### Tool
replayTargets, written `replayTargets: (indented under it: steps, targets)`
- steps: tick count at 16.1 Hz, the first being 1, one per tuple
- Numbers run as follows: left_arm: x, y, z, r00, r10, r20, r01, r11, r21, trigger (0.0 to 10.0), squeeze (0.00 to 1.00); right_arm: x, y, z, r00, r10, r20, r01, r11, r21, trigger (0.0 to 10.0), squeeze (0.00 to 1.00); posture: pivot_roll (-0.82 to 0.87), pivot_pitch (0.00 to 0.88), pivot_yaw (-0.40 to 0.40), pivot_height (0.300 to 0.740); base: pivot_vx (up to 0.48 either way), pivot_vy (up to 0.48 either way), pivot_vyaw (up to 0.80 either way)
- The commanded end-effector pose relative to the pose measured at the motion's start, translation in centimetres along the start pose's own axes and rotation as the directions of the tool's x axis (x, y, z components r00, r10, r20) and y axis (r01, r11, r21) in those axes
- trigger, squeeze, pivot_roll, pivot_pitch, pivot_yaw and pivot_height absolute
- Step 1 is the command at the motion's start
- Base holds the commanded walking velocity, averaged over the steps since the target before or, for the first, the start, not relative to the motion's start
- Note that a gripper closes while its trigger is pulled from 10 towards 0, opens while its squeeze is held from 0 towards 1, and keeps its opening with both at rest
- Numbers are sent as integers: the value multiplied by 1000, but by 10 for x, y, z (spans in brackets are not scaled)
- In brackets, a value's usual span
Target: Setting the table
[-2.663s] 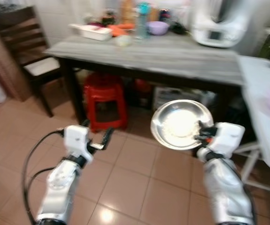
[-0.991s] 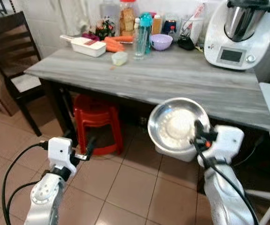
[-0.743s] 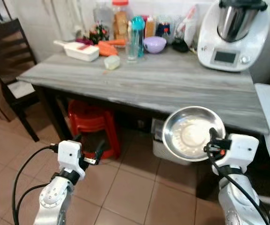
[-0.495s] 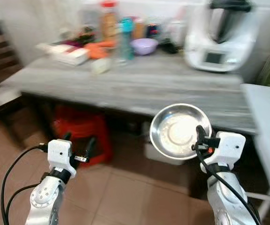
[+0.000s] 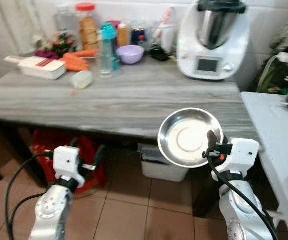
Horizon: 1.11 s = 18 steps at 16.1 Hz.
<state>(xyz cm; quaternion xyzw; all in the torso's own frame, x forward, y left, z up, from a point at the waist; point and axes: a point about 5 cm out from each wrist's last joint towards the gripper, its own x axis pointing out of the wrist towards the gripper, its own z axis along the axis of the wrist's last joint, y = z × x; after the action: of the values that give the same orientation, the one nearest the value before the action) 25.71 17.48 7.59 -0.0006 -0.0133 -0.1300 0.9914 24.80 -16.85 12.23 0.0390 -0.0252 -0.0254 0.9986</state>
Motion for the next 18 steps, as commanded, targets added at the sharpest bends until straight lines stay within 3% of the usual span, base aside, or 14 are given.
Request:
replayTargets:
  steps: [1, 8, 18]
  targets:
    - [-1, 2, 1, 1000, 1, -5, -1, 1000, 13, 10000, 0, 3, 0, 7, 1000, 2, 32, -2, 1000, 5, 10000, 0, 32, 0, 7, 740, 322, 0, 625]
    - [3, -4, 3, 999, -45, -1, 45, 999, -6, 10000, 0, 15, -1, 2, 1000, -30, 6, 30, 998, 61, 10000, 0, 37, 0, 16, 740, 220, 0, 79]
    - [-7, -24, -1, 966, -258, -26, 258, 966, 1, 10000, 0, 66, 2, -4, 994, -63, -84, 80, 973, 217, 10000, 0, 55, 0, -23, 740, 0, 0, 0]
